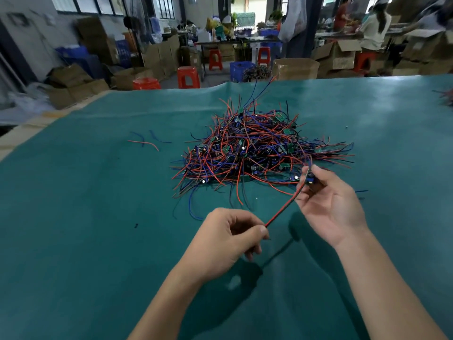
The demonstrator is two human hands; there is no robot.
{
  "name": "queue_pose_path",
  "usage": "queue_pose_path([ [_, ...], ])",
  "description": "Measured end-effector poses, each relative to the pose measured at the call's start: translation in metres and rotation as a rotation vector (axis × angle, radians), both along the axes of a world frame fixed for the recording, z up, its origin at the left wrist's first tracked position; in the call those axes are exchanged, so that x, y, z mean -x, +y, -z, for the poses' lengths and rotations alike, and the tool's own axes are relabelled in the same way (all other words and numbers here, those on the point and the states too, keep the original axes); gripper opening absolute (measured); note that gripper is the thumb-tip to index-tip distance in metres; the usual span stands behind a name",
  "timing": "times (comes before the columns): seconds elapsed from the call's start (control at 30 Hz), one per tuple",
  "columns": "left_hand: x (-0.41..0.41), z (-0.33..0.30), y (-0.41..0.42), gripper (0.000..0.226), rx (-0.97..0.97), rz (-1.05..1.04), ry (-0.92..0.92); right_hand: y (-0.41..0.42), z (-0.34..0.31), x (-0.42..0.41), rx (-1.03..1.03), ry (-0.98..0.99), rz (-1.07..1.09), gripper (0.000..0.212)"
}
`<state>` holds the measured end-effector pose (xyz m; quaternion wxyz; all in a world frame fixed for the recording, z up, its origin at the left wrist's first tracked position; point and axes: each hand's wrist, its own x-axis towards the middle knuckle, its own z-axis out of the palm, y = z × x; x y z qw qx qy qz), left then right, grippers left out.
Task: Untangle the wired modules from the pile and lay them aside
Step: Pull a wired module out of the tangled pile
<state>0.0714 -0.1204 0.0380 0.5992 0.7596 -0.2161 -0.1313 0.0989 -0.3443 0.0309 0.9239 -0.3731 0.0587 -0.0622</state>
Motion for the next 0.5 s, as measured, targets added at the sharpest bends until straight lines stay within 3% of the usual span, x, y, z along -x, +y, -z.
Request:
queue_pose_path([
  [0.1, 0.022, -0.004, 0.038, 0.012, -0.057, -0.063, 0.010, 0.013, 0.003, 0.002, 0.164, -0.012, -0.087, 0.002],
  [0.2, 0.041, -0.001, 0.077, 0.013, -0.122, -0.131, 0.045, 0.037, 0.011, 0.004, 0.421, -0.033, -0.178, 0.017],
  [0.27, 0.050, 0.003, 0.101, 0.015, -0.160, -0.182, 0.059, 0.057, 0.017, 0.005, 0.491, -0.023, -0.197, 0.009],
  [0.4, 0.064, 0.014, 0.147, 0.021, -0.238, -0.346, 0.104, 0.065, 0.027, -0.005, 0.749, 0.028, 0.056, 0.015],
  [0.5, 0.070, 0.028, 0.196, 0.023, -0.302, -0.571, 0.129, 0.048, 0.033, -0.009, 1.132, 0.014, 0.287, 0.015],
])
